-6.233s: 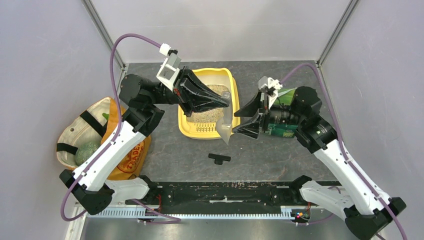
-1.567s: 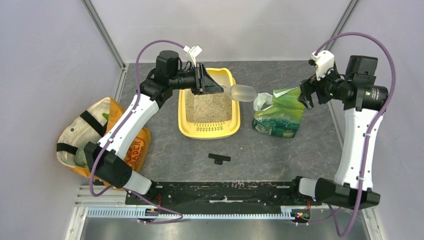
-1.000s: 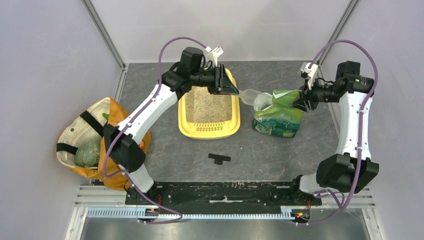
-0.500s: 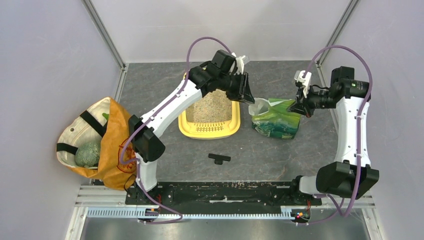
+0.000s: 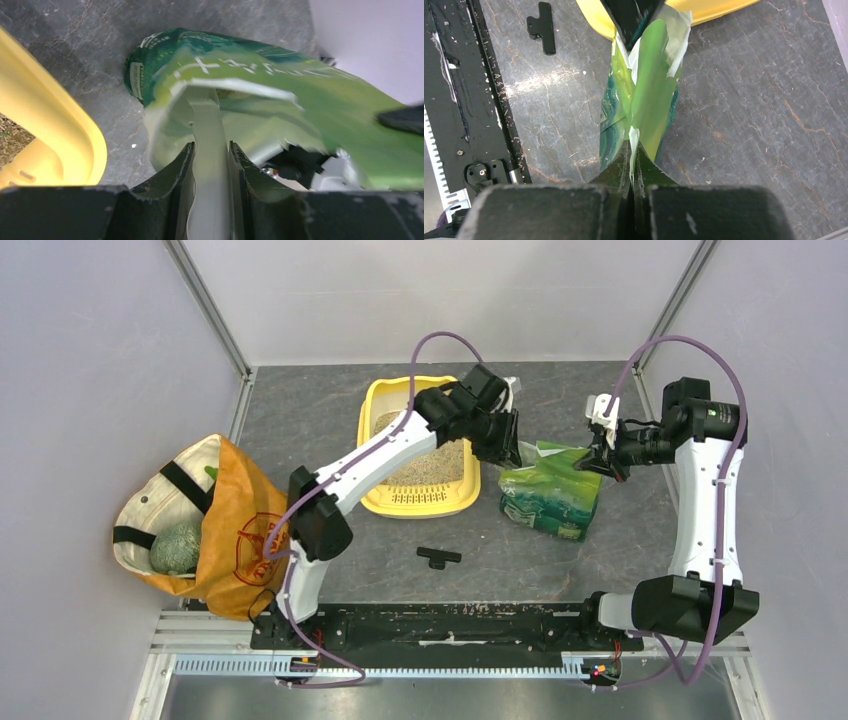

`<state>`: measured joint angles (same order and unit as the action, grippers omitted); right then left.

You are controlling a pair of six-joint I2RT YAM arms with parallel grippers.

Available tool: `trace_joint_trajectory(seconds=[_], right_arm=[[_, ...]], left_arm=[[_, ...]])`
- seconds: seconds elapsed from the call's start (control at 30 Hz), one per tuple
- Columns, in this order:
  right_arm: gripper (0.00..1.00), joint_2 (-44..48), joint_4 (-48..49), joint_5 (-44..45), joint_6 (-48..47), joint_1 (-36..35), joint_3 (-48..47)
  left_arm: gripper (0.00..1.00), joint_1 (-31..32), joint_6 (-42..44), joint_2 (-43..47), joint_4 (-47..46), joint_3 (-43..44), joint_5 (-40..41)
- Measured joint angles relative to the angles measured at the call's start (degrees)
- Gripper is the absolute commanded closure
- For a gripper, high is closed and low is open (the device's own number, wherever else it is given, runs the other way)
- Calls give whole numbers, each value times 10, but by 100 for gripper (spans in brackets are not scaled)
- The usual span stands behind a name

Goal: Fill the litter box with clean litter

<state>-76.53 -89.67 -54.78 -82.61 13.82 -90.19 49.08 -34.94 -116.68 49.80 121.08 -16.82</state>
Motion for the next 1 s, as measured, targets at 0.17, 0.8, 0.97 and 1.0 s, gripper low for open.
trace_joint_trajectory(seconds=[0.17, 0.8, 0.97, 1.0], right_arm=[[100, 9, -1, 0, -20, -1, 21], [100, -2, 17, -11, 14, -5, 67], [100, -5, 35, -10, 53, -17, 78], [100, -6, 37, -9, 62, -21, 78]], left_arm=[[98, 8, -3, -76, 13, 36, 16], [98, 23, -28, -174, -25, 86, -28], [98, 22, -27, -185, -72, 66, -80], [98, 22, -26, -185, -83, 59, -91]])
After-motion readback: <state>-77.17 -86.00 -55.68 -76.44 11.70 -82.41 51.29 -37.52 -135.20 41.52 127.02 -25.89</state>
